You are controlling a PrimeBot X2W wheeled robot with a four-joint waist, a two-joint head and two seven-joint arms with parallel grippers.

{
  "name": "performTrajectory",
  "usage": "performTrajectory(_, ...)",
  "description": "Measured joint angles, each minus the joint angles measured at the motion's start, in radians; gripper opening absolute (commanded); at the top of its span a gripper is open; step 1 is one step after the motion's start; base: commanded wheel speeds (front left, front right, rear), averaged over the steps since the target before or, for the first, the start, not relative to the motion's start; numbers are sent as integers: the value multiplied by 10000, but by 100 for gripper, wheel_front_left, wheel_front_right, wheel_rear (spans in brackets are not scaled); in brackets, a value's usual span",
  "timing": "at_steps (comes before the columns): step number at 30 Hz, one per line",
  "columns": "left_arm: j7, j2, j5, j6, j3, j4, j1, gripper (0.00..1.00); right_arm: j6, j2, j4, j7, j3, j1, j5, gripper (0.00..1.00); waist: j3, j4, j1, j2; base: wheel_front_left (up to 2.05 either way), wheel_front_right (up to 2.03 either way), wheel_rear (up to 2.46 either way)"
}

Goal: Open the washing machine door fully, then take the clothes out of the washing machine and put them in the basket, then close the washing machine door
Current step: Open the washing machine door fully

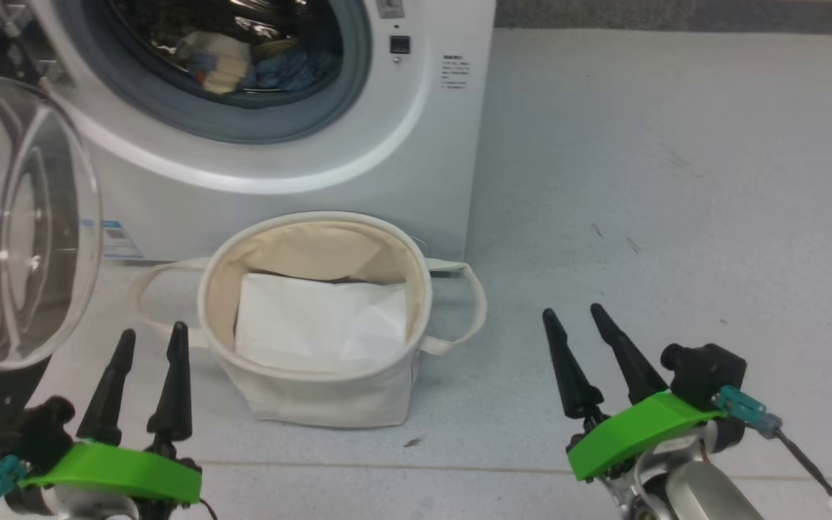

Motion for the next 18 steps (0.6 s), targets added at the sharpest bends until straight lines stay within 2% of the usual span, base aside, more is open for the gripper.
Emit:
performTrajectory(6,10,-21,56,42,-199,-31,138,100,0,-63,-35,-155,-171,-30,102,100,158,-347,0,0,0,0,0)
performTrajectory(18,-2,-19,190,119,-523,-234,197,100,0,-236,-242,-167,-581,-32,17,100,113,-256,0,0,0,0,0)
